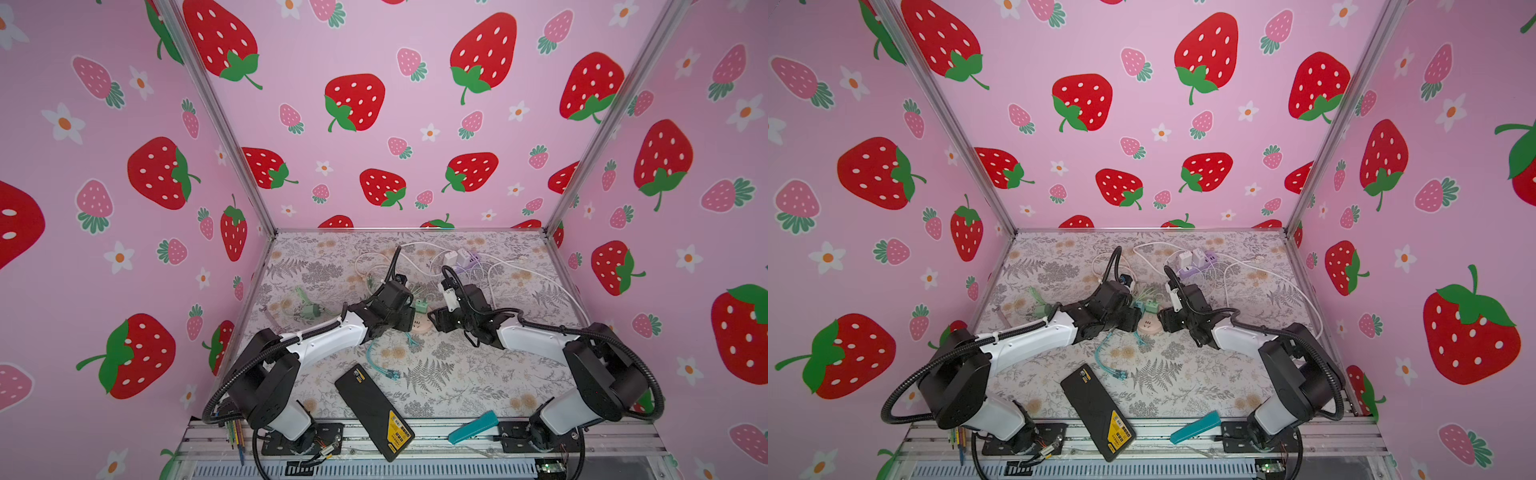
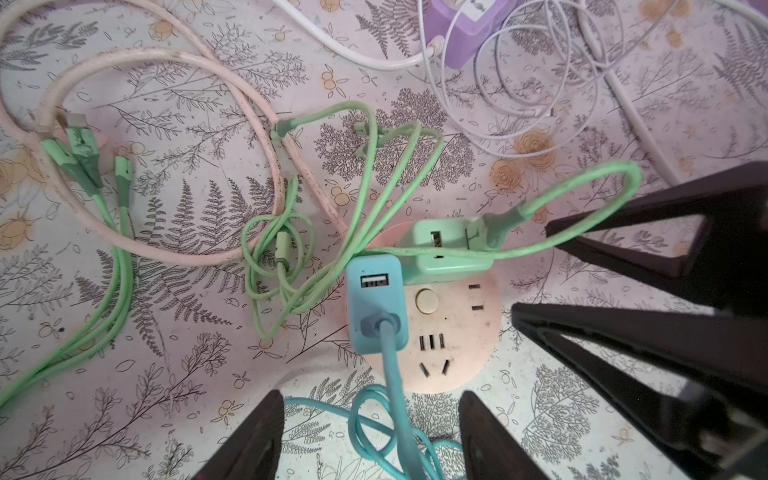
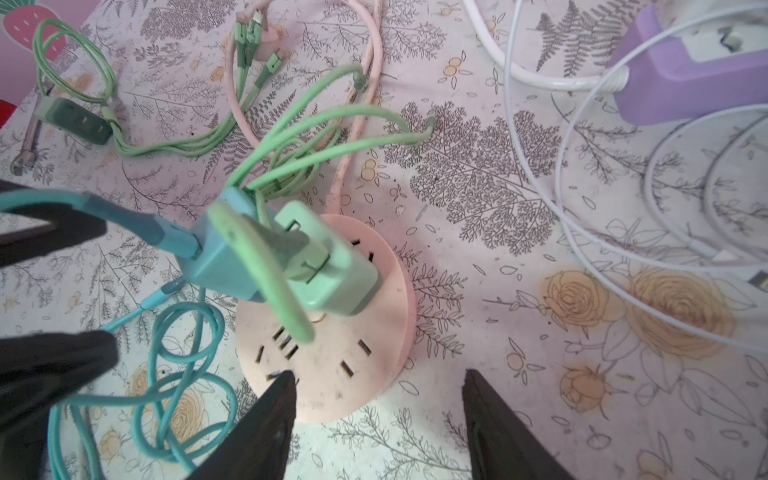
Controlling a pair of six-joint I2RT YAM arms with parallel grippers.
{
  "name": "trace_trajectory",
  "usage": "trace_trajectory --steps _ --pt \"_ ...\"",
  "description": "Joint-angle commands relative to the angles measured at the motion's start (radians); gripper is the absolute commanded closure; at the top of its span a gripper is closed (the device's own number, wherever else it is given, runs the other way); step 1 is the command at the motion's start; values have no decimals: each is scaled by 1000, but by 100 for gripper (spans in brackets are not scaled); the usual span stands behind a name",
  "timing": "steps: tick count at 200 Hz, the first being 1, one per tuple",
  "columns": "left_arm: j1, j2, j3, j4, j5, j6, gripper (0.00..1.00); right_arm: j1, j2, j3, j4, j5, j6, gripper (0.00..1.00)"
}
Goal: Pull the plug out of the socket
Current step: 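Move the left gripper back over the socket toward the teal charger, then lower the left gripper around the teal charger while right holds socket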
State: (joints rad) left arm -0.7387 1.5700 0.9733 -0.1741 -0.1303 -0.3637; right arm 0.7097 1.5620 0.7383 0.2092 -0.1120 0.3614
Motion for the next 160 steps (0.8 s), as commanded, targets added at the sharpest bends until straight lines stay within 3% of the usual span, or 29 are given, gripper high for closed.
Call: trace_trajectory --steps 1,42,93,160 --pt "-5 26 50 28 -5 -12 34 4 44 16 9 18 -12 35" --pt "-5 78 95 15 -27 -14 39 5 96 18 33 8 -6 36" --pt "-5 127 137 0 -38 -25 52 5 108 6 35 11 -7 36" --pt "-4 188 184 -32 -69 -49 56 5 141 22 -5 34 -9 37"
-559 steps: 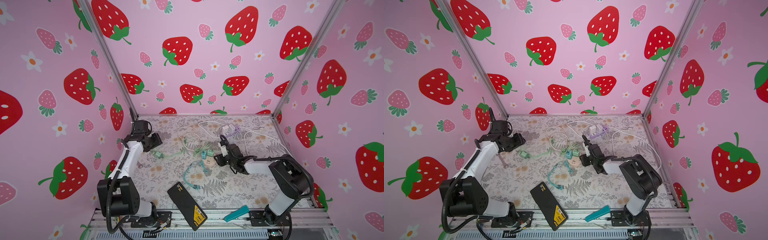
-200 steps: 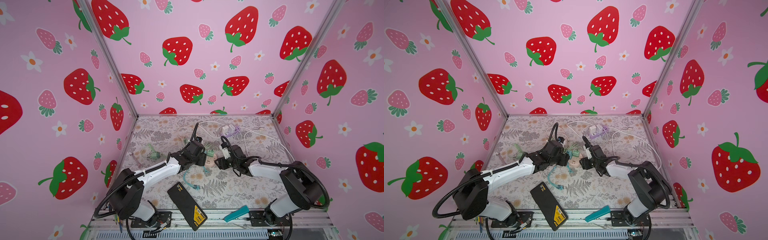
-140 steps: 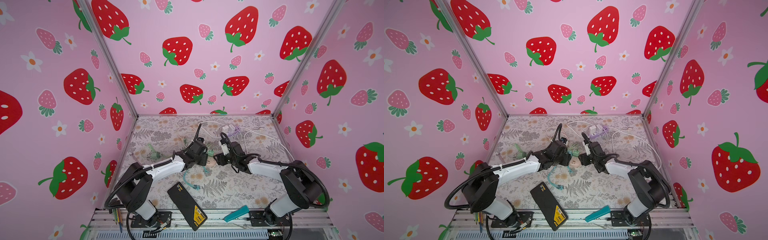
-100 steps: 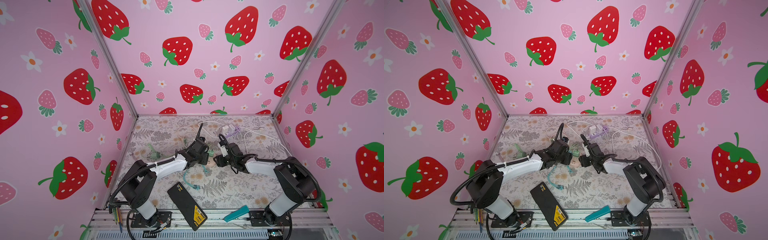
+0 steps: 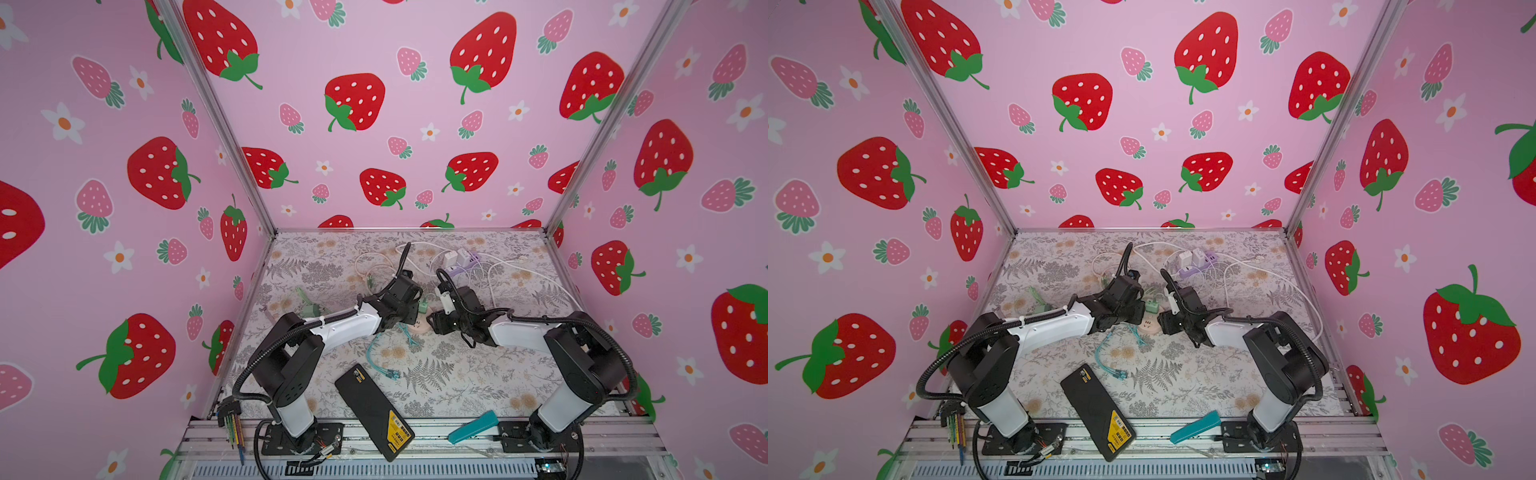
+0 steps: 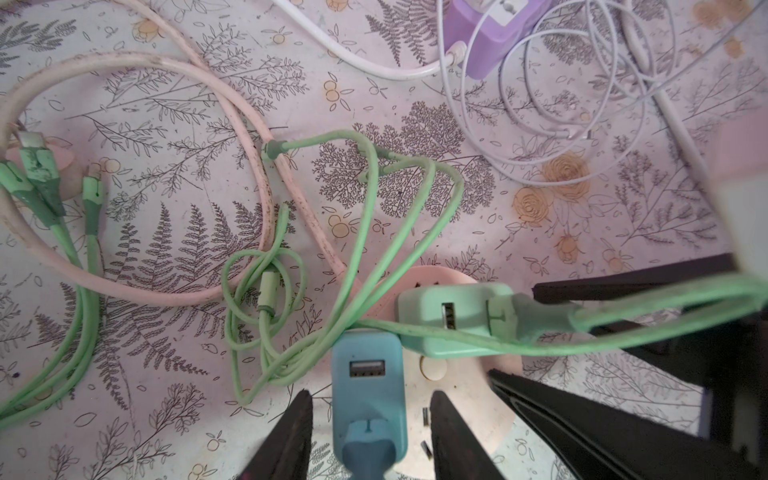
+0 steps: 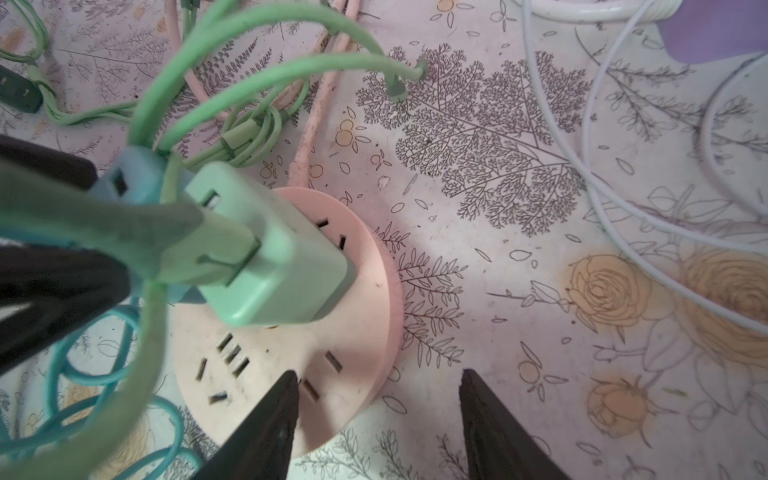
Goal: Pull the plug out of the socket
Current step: 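Lower the left gripper around the teal charger while right holds socket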
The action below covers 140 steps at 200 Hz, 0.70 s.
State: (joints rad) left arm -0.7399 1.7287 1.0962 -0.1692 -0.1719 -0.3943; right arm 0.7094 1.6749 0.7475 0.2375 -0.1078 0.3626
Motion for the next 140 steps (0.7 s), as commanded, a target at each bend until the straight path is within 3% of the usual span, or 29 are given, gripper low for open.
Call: trace_trajectory --steps 1,92,140 --pt "-4 31 62 -37 -28 -18 56 5 28 13 -35 31 -11 37" --pt "-3 76 97 -59 -31 -35 58 5 42 12 -42 14 -2 37" --pt "-4 87 94 -70 -33 -47 64 5 48 13 -41 10 1 37"
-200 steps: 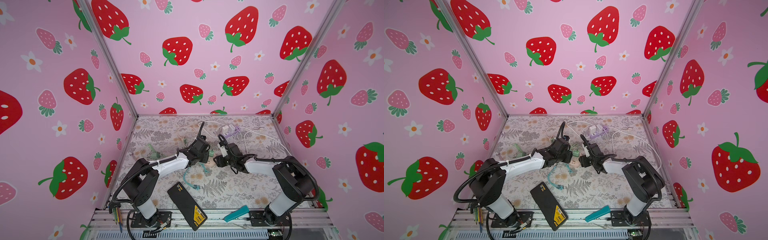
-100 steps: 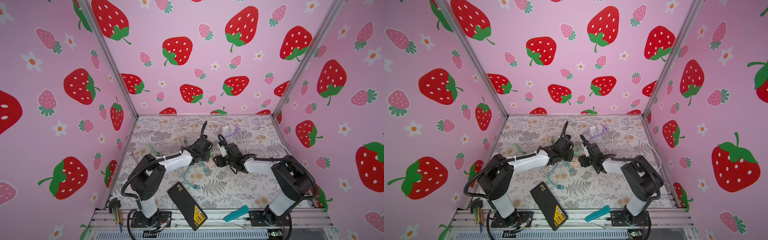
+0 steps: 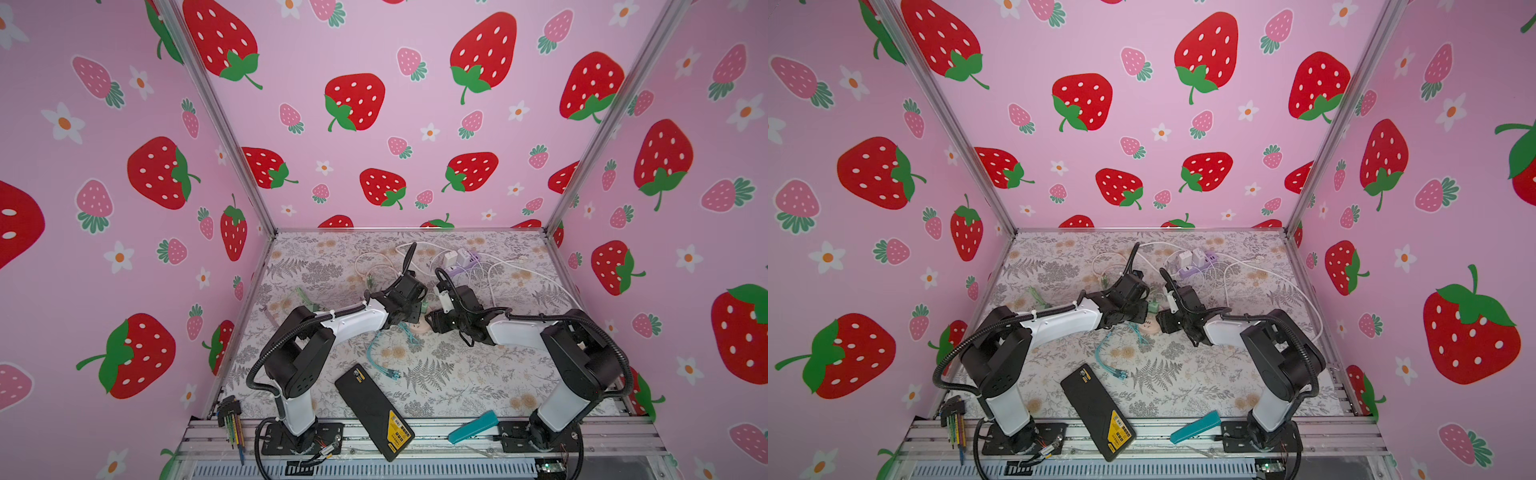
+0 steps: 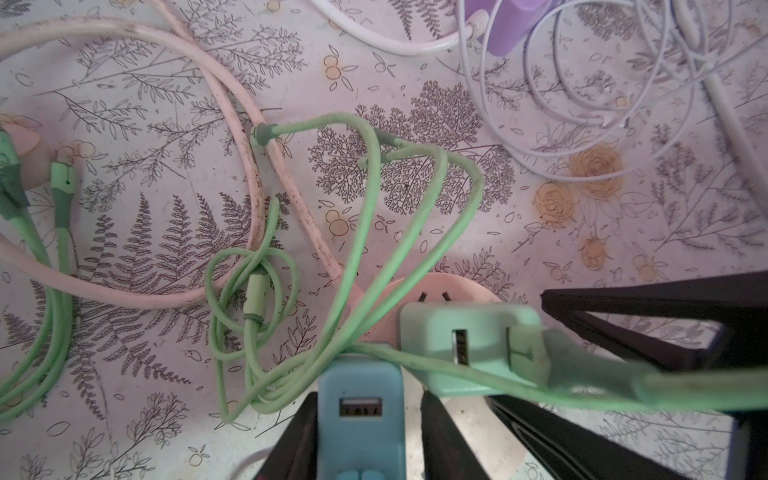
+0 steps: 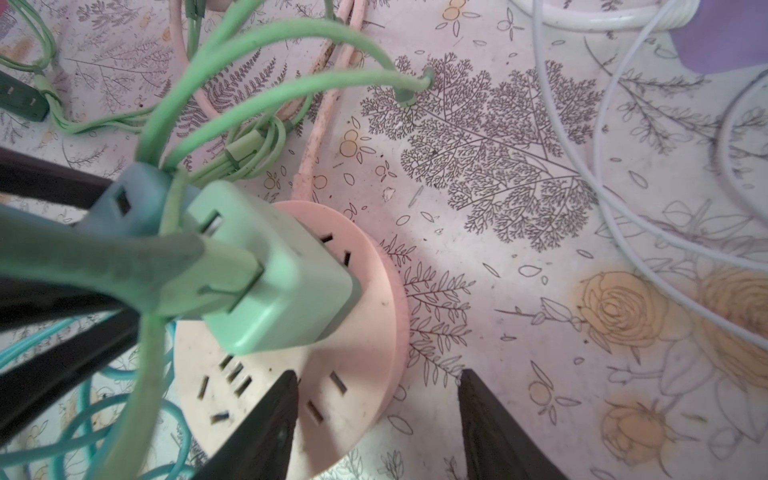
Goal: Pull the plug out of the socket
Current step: 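Lower the left gripper around the teal charger while right holds socket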
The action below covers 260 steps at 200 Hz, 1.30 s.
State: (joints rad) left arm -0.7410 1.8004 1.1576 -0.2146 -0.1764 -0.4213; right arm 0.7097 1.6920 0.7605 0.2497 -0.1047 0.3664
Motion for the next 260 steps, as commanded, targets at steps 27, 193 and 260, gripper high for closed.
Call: trace_trajectory --steps 27,193,260 --pt "-2 13 29 -28 -38 -18 68 5 34 0 -55 6 -3 37" --pt "-40 62 93 -115 -125 12 84 5 70 23 -80 3 -1 38" --pt "-42 76 124 -138 -93 -6 87 5 80 28 -87 3 -1 38"
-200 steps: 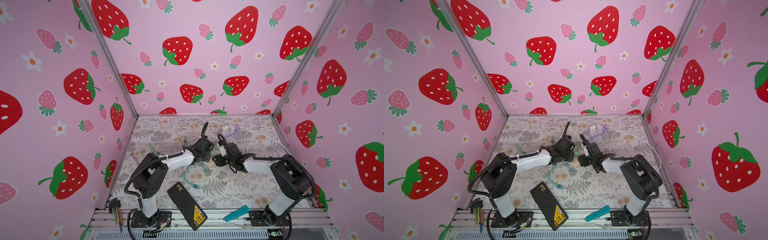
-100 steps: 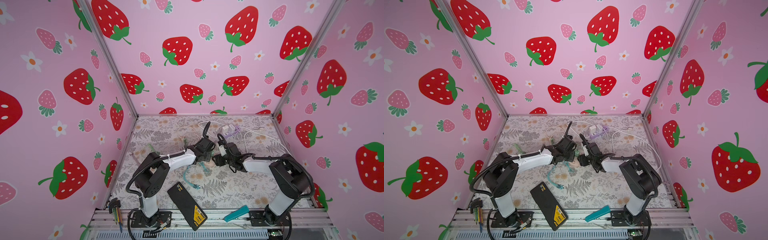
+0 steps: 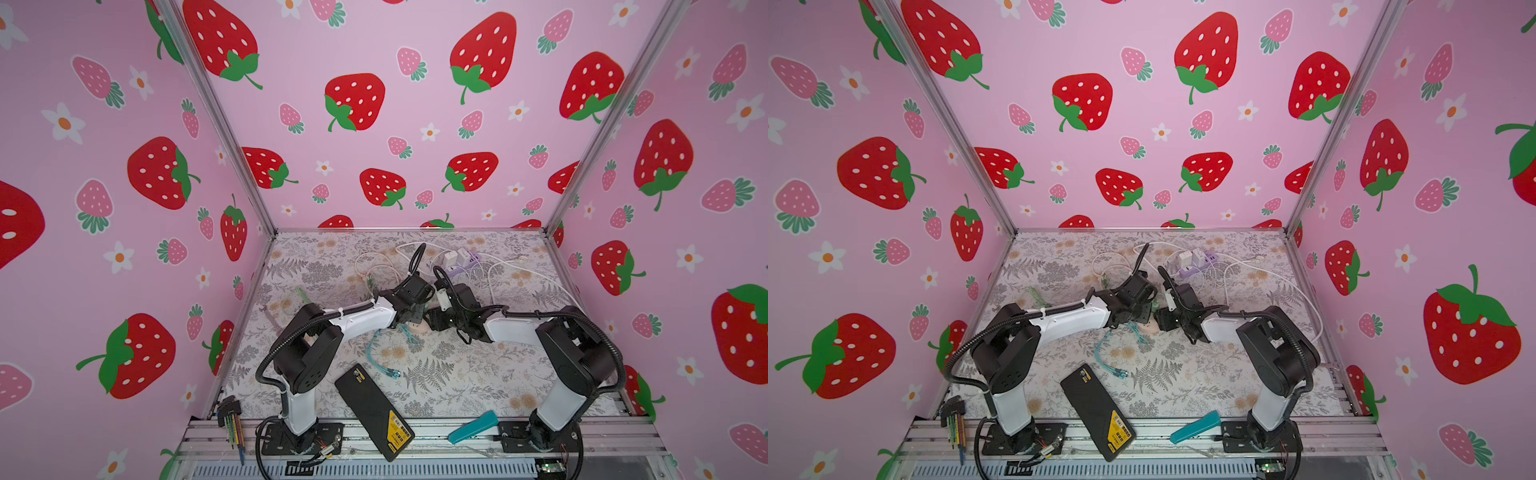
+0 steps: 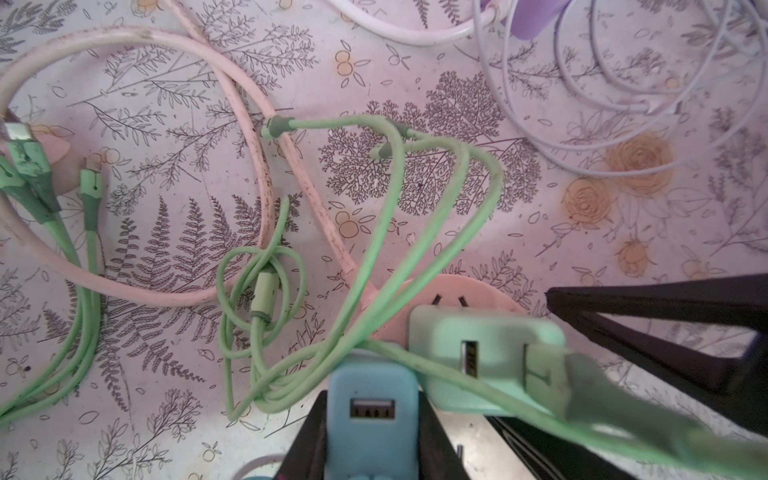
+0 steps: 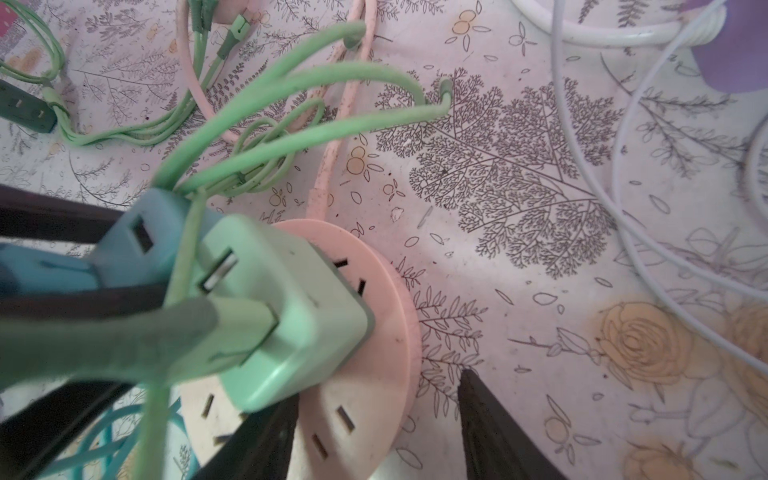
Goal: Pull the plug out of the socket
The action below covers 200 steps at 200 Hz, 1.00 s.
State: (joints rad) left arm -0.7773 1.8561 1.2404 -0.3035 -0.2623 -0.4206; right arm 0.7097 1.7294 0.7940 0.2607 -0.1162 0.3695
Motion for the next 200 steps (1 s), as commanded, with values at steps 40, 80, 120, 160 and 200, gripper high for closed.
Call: trace_trajectory --steps 40,80,120,160,200 --pt "0 35 48 -69 -20 -2 87 4 50 -1 -105 12 -3 38" --pt "14 59 41 -46 74 -41 88 4 50 -1 -109 13 -4 38" --pt "81 0 -24 33 221 -88 88 5 62 2 -113 14 -4 38" --pt "95 5 -7 15 236 -89 88 5 66 7 -116 8 -4 38" --pt "65 9 39 -72 103 -50 89 4 73 10 -117 6 -5 38"
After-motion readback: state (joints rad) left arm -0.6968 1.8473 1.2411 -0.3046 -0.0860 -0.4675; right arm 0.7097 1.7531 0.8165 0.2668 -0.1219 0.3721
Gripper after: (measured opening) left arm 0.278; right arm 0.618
